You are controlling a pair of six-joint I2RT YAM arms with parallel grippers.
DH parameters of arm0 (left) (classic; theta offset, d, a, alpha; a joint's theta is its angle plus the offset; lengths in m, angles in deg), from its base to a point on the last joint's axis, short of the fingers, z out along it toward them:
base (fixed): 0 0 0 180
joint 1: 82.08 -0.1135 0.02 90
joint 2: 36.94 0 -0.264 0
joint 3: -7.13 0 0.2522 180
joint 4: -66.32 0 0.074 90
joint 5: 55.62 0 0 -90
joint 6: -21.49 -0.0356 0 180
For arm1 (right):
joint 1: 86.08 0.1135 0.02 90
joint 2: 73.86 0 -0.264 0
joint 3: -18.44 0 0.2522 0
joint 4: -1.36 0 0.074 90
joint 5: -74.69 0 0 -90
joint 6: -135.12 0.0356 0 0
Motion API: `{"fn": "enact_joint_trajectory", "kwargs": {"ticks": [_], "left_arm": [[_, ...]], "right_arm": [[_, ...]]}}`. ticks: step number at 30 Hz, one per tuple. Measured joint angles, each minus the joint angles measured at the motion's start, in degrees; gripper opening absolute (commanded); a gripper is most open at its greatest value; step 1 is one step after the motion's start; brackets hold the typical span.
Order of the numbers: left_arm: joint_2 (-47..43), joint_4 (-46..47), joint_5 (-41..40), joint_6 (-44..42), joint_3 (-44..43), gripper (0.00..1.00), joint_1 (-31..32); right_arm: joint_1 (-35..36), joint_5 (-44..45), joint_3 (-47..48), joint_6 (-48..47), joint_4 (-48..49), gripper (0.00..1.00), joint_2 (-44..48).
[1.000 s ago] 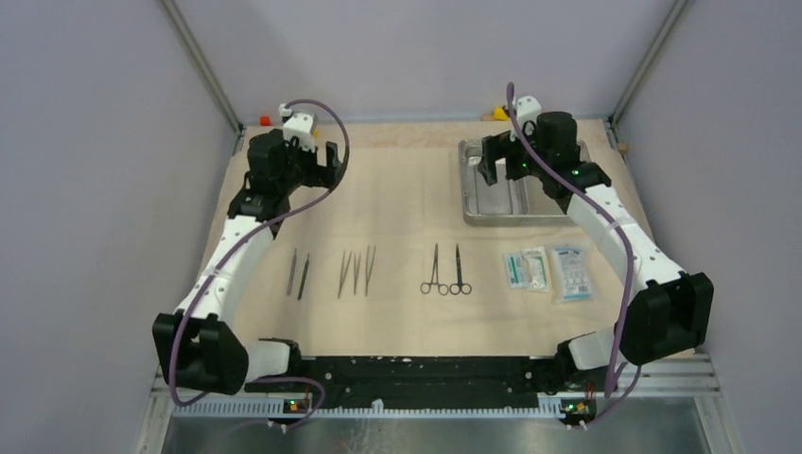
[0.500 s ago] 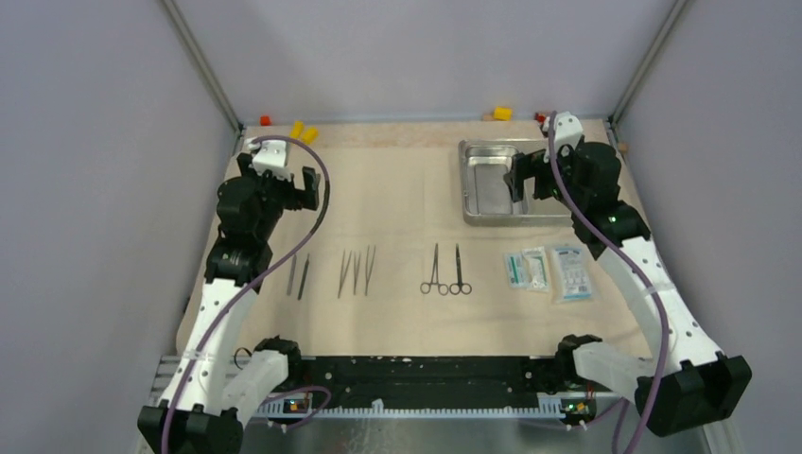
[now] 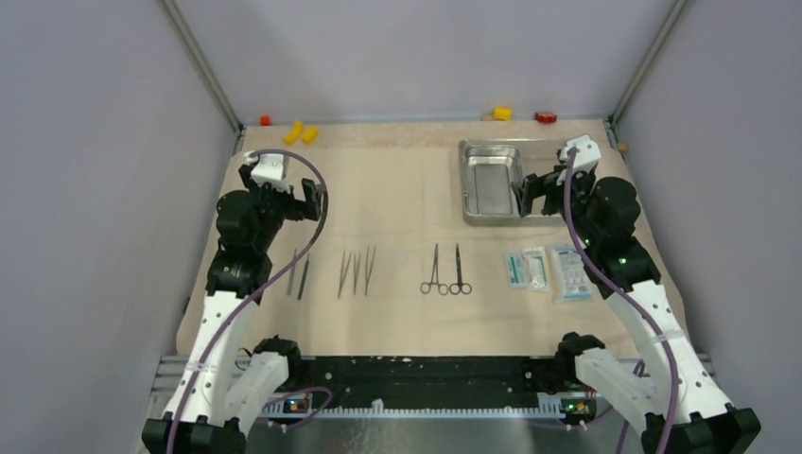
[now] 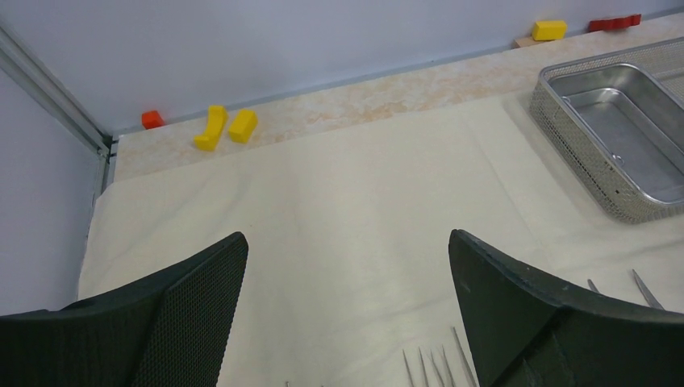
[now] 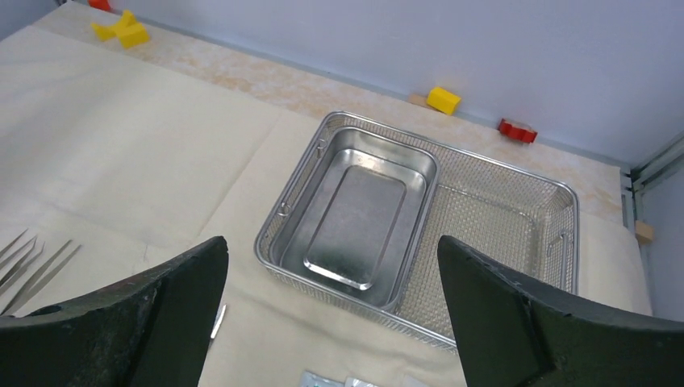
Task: Open and lay out the surgical kit
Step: Reset both arms
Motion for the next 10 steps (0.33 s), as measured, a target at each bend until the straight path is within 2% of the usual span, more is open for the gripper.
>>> {"fn": "enact_joint_trajectory", "kwargs": {"ticks": [10], "left_arm": [[-0.5,-0.2,2.8,-0.2,0.4,0.99,-0.8]], "right_arm": [[0.0,0.5,-2.2,-0.5,1.4,0.99,0.2]]}}
